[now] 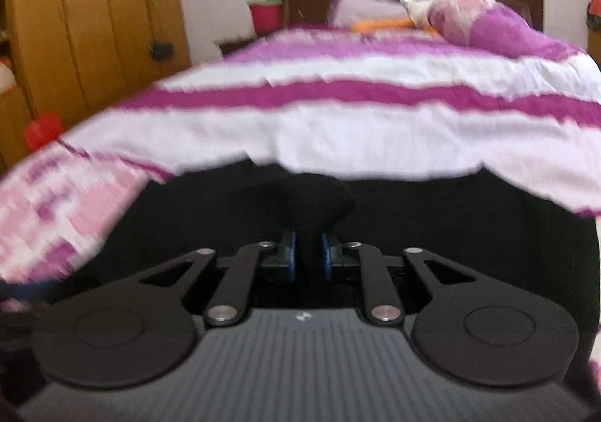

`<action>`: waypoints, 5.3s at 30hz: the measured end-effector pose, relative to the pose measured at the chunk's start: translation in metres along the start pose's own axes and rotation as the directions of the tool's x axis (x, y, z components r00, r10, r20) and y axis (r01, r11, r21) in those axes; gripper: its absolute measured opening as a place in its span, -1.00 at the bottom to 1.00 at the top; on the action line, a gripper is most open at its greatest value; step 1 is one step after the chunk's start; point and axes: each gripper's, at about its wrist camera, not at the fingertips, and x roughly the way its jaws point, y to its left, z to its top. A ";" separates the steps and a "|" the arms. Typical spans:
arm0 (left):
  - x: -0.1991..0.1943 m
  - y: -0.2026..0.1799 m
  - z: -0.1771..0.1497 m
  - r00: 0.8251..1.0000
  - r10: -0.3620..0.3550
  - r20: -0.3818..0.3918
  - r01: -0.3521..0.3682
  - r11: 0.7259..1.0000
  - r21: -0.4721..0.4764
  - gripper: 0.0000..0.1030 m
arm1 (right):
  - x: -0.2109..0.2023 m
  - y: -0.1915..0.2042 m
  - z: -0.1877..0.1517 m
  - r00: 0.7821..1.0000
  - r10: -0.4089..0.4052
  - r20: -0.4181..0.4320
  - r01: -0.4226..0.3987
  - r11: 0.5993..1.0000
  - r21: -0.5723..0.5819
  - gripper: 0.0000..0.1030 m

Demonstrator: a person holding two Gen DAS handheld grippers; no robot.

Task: Fold small clothes

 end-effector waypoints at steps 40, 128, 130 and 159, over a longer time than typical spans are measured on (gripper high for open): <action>-0.006 0.011 0.000 1.000 -0.019 0.001 0.019 0.999 -0.033 0.12 | -0.062 0.013 0.001 0.988 -0.046 0.151 0.039 0.998 0.050 -0.74; -0.132 0.036 -0.103 0.962 -0.229 -0.152 0.230 0.973 -0.011 0.24 | -0.239 -0.066 -0.183 0.981 -0.148 -0.128 0.174 0.958 0.227 -0.02; -0.135 0.034 -0.107 0.956 -0.247 -0.158 0.250 0.968 -0.003 0.24 | -0.239 -0.063 -0.191 0.982 -0.132 -0.137 0.161 0.959 0.233 -0.02; -0.152 0.009 -0.133 0.901 -0.403 -0.162 0.403 0.915 -0.030 0.14 | -0.260 -0.053 -0.213 0.995 -0.015 -0.097 0.036 0.975 0.218 0.04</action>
